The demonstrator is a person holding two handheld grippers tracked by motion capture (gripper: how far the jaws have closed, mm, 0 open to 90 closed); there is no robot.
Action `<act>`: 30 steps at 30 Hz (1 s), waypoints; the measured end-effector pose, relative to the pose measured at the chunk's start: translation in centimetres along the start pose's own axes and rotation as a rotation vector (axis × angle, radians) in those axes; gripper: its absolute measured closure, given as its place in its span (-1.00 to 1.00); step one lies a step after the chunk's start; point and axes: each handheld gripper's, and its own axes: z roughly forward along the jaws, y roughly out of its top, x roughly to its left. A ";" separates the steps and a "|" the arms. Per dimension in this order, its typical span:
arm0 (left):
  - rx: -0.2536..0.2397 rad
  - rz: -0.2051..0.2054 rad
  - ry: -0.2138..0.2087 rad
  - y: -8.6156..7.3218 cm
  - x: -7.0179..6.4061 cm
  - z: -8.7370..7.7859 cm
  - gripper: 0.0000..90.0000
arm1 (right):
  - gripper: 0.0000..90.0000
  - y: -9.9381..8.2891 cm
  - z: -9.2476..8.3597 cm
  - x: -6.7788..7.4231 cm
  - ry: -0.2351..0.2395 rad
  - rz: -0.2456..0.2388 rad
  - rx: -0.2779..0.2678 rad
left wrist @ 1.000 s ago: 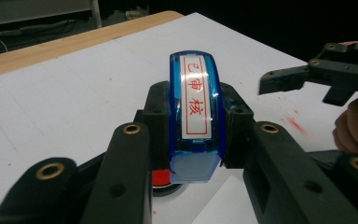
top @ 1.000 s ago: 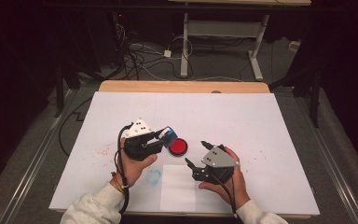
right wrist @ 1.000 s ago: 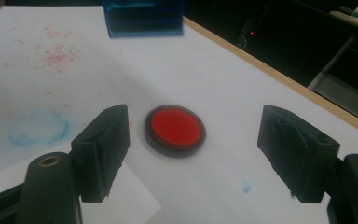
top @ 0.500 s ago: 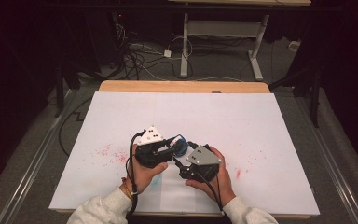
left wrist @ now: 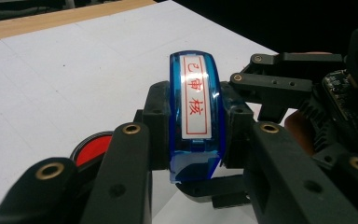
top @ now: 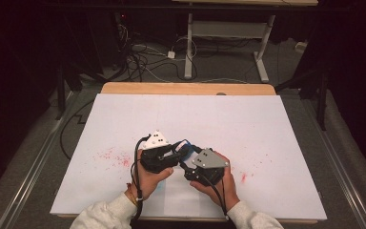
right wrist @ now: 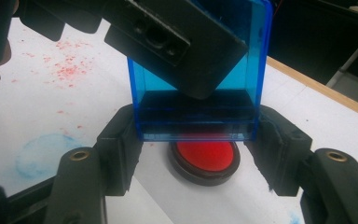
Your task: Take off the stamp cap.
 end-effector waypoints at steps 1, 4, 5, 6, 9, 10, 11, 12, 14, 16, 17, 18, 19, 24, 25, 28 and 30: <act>0.001 -0.002 0.000 0.0 0.0 0.0 0.51 | -0.14 0.0 0.0 0.0 0.000 -0.001 0.001; 0.002 -0.005 0.000 0.0 0.0 0.1 0.52 | -0.14 -0.1 0.0 0.0 -0.003 -0.005 0.004; 0.002 -0.006 0.000 -0.1 0.0 0.1 0.52 | -0.14 -0.1 0.0 0.0 -0.003 -0.005 0.004; 0.004 -0.006 0.000 0.0 0.0 0.1 0.52 | -0.14 -0.1 0.0 0.1 -0.006 -0.003 0.005; 0.009 -0.004 -0.001 0.0 0.0 0.1 0.51 | -0.14 -0.1 0.0 0.1 -0.006 -0.013 0.009; 0.013 -0.002 0.000 0.0 0.0 0.1 0.51 | -0.14 -0.1 0.0 0.2 -0.011 -0.016 0.013; 0.013 -0.002 0.000 0.0 0.0 0.1 0.52 | -0.14 -0.1 0.1 0.2 -0.014 -0.027 0.020; 0.016 -0.002 0.000 -0.1 0.0 0.2 0.51 | -0.14 -0.1 0.1 0.2 -0.015 -0.034 0.025; 0.019 -0.004 0.000 -0.1 0.0 0.2 0.51 | -0.13 -0.1 0.1 0.2 -0.013 -0.029 0.027; 0.021 -0.002 0.004 -0.1 -0.1 0.2 0.52 | -0.13 -0.1 0.1 0.3 -0.018 -0.040 0.031; 0.021 -0.002 0.004 -0.1 -0.1 0.2 0.51 | -0.12 -0.1 0.1 0.3 -0.016 -0.039 0.031; 0.022 -0.003 0.006 -0.1 -0.1 0.2 0.51 | -0.12 -0.1 0.1 0.3 -0.016 -0.039 0.031; 0.023 -0.006 0.005 -0.1 -0.1 0.2 0.51 | -0.12 -0.1 0.1 0.3 -0.016 -0.041 0.038; 0.031 -0.010 0.002 -0.2 -0.2 0.3 0.51 | -0.10 -0.2 0.1 0.4 -0.015 -0.051 0.049; 0.031 -0.008 0.002 -0.1 -0.2 0.3 0.52 | -0.10 -0.1 0.0 0.4 -0.016 -0.062 0.052; 0.031 -0.023 -0.014 -0.1 0.0 0.2 0.51 | -0.10 -0.1 -0.1 0.4 -0.012 -0.066 0.048; 0.035 -0.031 -0.028 -0.1 0.2 0.2 0.52 | -0.09 -0.1 -0.1 0.4 -0.011 -0.081 0.055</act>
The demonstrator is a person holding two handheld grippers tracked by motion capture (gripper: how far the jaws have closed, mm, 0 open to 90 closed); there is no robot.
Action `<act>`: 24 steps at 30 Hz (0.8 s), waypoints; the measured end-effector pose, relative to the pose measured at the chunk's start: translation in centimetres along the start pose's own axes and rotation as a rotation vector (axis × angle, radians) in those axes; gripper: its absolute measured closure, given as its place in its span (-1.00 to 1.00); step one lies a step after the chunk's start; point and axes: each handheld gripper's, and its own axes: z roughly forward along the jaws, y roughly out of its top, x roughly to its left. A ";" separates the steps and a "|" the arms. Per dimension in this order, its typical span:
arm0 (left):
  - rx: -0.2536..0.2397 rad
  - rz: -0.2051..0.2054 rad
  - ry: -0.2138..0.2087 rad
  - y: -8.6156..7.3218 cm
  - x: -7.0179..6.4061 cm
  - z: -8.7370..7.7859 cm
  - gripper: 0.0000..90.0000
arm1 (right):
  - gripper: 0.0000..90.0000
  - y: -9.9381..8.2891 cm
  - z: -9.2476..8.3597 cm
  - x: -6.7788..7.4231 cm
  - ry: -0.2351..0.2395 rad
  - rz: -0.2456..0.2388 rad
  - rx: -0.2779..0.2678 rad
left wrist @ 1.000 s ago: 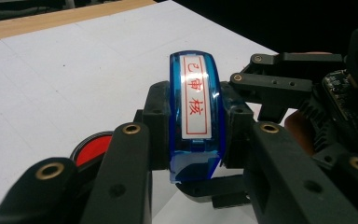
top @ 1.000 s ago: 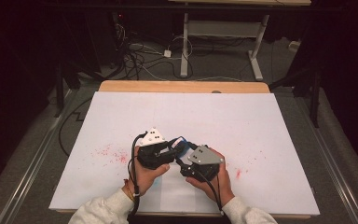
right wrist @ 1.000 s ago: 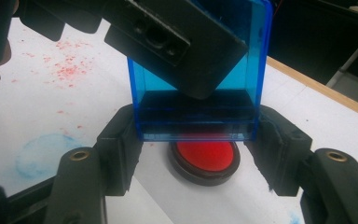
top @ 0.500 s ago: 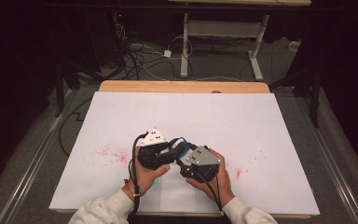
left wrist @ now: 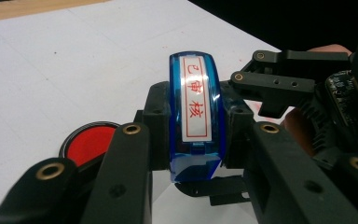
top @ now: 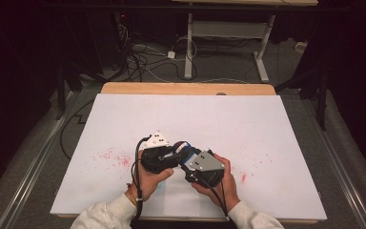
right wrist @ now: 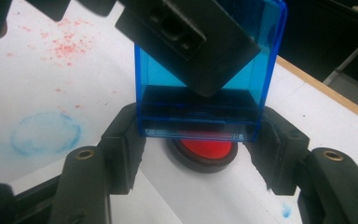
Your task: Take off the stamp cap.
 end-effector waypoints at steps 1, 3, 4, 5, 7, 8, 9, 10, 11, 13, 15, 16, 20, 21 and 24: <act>-0.001 -0.006 -0.004 0.0 0.1 0.0 0.52 | -0.09 0.0 0.0 0.0 0.000 0.000 0.000; 0.003 0.000 -0.002 0.0 0.0 0.0 0.51 | -0.09 0.0 0.0 0.0 0.002 -0.008 0.004; 0.003 0.005 0.003 0.0 -0.1 0.0 0.51 | -0.09 0.0 0.0 0.0 0.003 -0.007 0.004; 0.004 0.011 0.005 0.0 -0.1 0.0 0.51 | -0.09 0.0 0.0 0.0 0.003 -0.007 0.004; -0.001 0.020 0.011 0.0 -0.3 -0.1 0.51 | -0.09 0.0 -0.1 0.1 -0.001 -0.009 -0.003; -0.002 0.026 0.012 0.1 -0.4 -0.2 0.51 | -0.09 0.1 -0.2 0.0 0.001 -0.010 -0.006; -0.004 0.028 0.006 0.1 -0.3 -0.3 0.51 | -0.09 0.1 -0.2 0.0 0.001 -0.010 -0.006; -0.006 0.023 -0.003 0.1 -0.2 -0.4 0.51 | -0.09 0.1 -0.3 0.0 0.001 -0.026 -0.012; -0.007 0.016 -0.011 0.2 -0.1 -0.4 0.51 | -0.09 0.2 -0.4 0.1 -0.003 -0.025 -0.010; -0.001 0.018 -0.013 0.2 -0.1 -0.4 0.51 | -0.09 0.2 -0.4 0.1 -0.004 -0.026 -0.007; 0.003 0.018 -0.016 0.2 0.0 -0.4 0.51 | -0.09 0.2 -0.4 0.2 -0.003 -0.026 -0.002; 0.002 0.018 -0.019 0.2 0.0 -0.5 0.51 | -0.09 0.2 -0.4 0.2 -0.001 -0.035 0.004; 0.001 0.034 -0.014 0.2 -0.1 -0.6 0.50 | -0.09 0.3 -0.4 0.1 0.009 -0.037 0.002; -0.004 0.035 -0.015 0.2 -0.2 -0.6 0.50 | -0.09 0.3 -0.5 0.1 0.008 -0.036 -0.003; -0.008 0.039 -0.022 0.3 -0.1 -0.7 0.50 | -0.09 0.4 -0.6 0.1 0.007 -0.034 -0.007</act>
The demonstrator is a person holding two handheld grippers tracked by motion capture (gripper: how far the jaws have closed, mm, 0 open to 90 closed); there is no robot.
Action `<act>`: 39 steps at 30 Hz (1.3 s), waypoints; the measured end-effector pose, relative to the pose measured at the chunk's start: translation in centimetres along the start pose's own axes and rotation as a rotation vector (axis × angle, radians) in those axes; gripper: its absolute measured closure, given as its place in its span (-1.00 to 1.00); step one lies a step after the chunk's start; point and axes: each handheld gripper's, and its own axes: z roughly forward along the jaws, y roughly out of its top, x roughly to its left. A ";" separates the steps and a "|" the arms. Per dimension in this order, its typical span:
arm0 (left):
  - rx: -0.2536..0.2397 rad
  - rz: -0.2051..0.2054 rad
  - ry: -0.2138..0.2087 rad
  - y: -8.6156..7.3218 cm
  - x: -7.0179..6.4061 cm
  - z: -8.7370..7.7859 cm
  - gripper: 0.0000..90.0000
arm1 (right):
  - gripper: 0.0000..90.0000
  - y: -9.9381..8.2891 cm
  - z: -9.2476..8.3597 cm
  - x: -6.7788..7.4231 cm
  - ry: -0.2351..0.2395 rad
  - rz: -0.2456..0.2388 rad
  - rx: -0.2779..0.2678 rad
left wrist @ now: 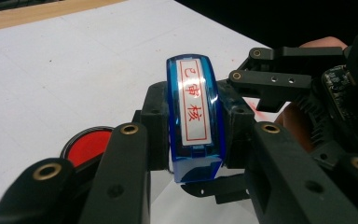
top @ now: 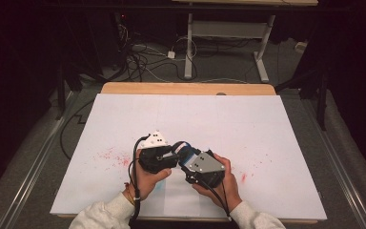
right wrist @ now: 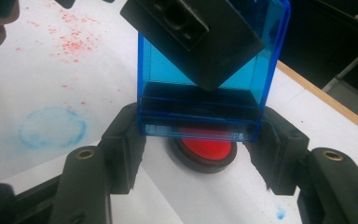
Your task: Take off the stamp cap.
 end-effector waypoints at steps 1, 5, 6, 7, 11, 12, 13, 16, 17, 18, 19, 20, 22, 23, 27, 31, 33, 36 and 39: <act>-0.005 0.001 0.005 0.0 -0.1 0.0 0.50 | -0.09 0.0 0.0 0.0 0.008 0.017 -0.002; -0.051 0.005 0.018 -0.2 -0.5 -0.1 0.52 | -0.09 0.0 0.0 0.0 -0.001 0.053 -0.010; -0.068 0.016 0.036 -0.2 -0.6 -0.4 0.52 | -0.09 -0.3 0.1 -0.5 0.006 0.121 0.008; -0.088 0.021 0.046 -0.1 -0.6 -0.7 0.52 | -0.09 -0.7 0.2 -0.9 -0.002 0.142 0.017; -0.094 0.011 0.054 0.1 0.0 -1.4 0.52 | -0.09 -1.3 0.1 -1.8 -0.016 0.141 0.030; -0.092 0.009 0.055 0.1 0.2 -1.4 0.52 | -0.09 -1.4 0.1 -2.0 -0.018 0.135 0.032; -0.086 0.011 0.057 0.1 0.3 -1.5 0.52 | -0.09 -1.4 0.0 -2.0 -0.020 0.125 0.036; -0.081 0.012 0.063 0.1 0.6 -1.6 0.52 | -0.09 -1.6 -0.3 -2.3 -0.022 0.112 0.049; -0.078 0.017 0.069 0.1 0.7 -1.7 0.52 | -0.09 -1.7 -0.3 -2.4 -0.022 0.104 0.051; -0.079 0.019 0.074 0.2 0.8 -1.9 0.52 | -0.09 -1.7 -0.4 -2.5 -0.021 0.103 0.055; -0.078 0.021 0.081 0.2 1.0 -2.0 0.52 | -0.09 -1.7 -0.4 -2.5 -0.021 0.103 0.055; -0.077 0.020 0.085 0.2 1.1 -2.1 0.52 | -0.09 -1.8 -0.5 -2.6 -0.024 0.103 0.056; -0.071 0.027 0.105 0.2 1.4 -2.5 0.52 | -0.09 -1.9 -1.1 -2.9 -0.027 0.099 0.060; -0.070 0.028 0.111 0.1 1.5 -2.6 0.52 | -0.09 -1.9 -1.1 -2.9 -0.027 0.099 0.060; -0.061 0.028 0.146 -0.2 2.1 -3.2 0.52 | -0.10 -2.0 -1.9 -3.5 -0.039 0.102 0.069; -0.051 0.025 0.170 -0.5 2.8 -3.5 0.52 | -0.10 -2.2 -3.0 -4.2 -0.051 0.106 0.054; -0.051 0.023 0.174 -0.6 2.9 -3.6 0.52 | -0.10 -2.2 -3.3 -4.5 -0.056 0.109 0.047; -0.052 0.024 0.182 -0.6 3.1 -3.8 0.52 | -0.10 -2.3 -4.3 -5.0 -0.066 0.116 0.036; -0.049 0.030 0.192 -0.6 3.1 -3.9 0.52 | -0.10 -2.5 -4.7 -5.1 -0.072 0.119 0.031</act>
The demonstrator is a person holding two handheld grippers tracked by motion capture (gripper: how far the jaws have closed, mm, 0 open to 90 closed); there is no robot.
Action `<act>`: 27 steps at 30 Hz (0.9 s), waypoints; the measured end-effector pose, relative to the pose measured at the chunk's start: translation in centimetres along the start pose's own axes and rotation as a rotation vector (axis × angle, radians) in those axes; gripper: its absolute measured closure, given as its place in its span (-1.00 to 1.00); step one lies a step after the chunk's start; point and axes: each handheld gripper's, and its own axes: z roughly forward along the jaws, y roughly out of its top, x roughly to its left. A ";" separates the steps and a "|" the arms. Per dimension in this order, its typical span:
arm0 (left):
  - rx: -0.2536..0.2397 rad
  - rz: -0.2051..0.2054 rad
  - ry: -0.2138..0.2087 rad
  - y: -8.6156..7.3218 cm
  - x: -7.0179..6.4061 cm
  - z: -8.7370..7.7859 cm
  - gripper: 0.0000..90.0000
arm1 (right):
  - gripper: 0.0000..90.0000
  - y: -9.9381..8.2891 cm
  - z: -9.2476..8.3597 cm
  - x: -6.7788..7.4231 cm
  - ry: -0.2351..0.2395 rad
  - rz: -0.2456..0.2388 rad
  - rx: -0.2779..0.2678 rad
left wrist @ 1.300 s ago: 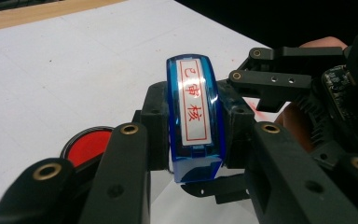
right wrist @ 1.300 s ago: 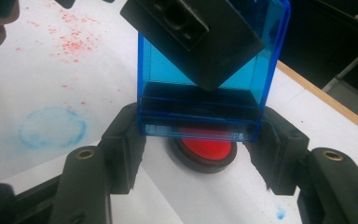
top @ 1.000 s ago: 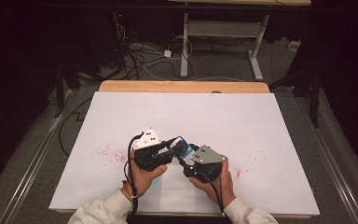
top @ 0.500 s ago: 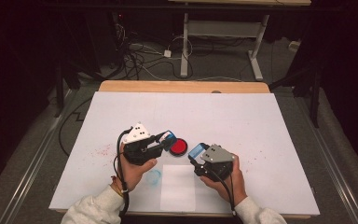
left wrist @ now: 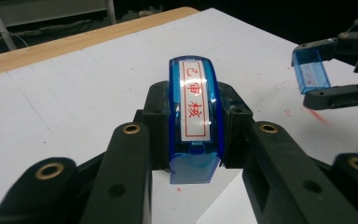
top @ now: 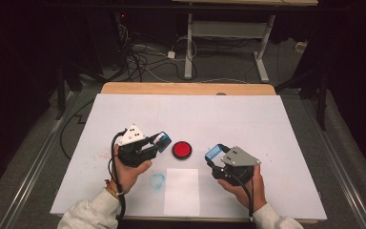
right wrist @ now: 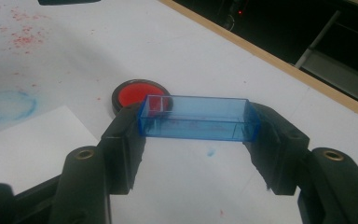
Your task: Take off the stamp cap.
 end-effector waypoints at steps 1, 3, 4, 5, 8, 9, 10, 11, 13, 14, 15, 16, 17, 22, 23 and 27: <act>0.000 0.006 0.003 0.0 0.0 0.0 0.52 | -0.10 -0.1 -0.2 -0.1 0.001 -0.001 -0.004; -0.002 0.012 0.007 0.0 0.1 -0.1 0.52 | -0.10 -0.3 -0.6 -0.3 -0.005 -0.001 -0.008; -0.002 0.013 0.009 0.0 0.1 -0.1 0.52 | -0.10 -0.4 -1.1 -0.5 -0.010 0.002 -0.009; -0.001 0.014 0.009 0.0 0.1 -0.1 0.52 | -0.10 -0.4 -1.1 -0.5 -0.010 0.002 -0.009; 0.001 0.014 0.010 -0.1 0.2 -0.1 0.52 | -0.10 -0.8 -1.8 -0.9 -0.025 0.003 -0.006; 0.001 0.015 0.011 -0.1 0.2 -0.2 0.52 | -0.10 -0.9 -2.0 -1.0 -0.031 0.004 -0.007; 0.000 0.016 0.012 -0.1 0.3 -0.2 0.52 | -0.10 -1.0 -2.2 -1.1 -0.033 0.006 -0.006; 0.000 0.015 0.013 -0.1 0.3 -0.1 0.52 | -0.10 -1.2 -2.6 -1.4 -0.042 0.009 -0.007; -0.002 0.012 0.009 0.1 0.3 0.0 0.52 | -0.10 -1.4 -2.8 -1.5 -0.049 0.011 -0.006; -0.003 0.015 0.009 0.1 0.3 0.0 0.52 | -0.10 -1.6 -3.1 -1.8 -0.052 0.017 -0.002; -0.001 0.018 0.011 0.1 0.3 0.1 0.52 | -0.10 -1.8 -3.3 -1.9 -0.056 0.022 0.000; 0.002 0.023 0.010 0.2 0.3 0.2 0.52 | -0.10 -2.2 -3.7 -2.2 -0.065 0.036 0.004; 0.003 0.026 0.008 0.2 0.3 0.2 0.52 | -0.10 -2.2 -3.7 -2.2 -0.065 0.036 0.004; 0.003 0.035 0.005 0.2 0.3 0.2 0.52 | -0.10 -2.9 -4.8 -2.9 -0.089 0.049 0.011; 0.002 0.035 0.005 0.2 0.3 0.2 0.52 | -0.10 -3.1 -4.9 -3.1 -0.091 0.054 0.012; 0.003 0.033 0.004 0.2 0.3 0.2 0.52 | -0.10 -3.4 -5.2 -3.3 -0.096 0.061 0.015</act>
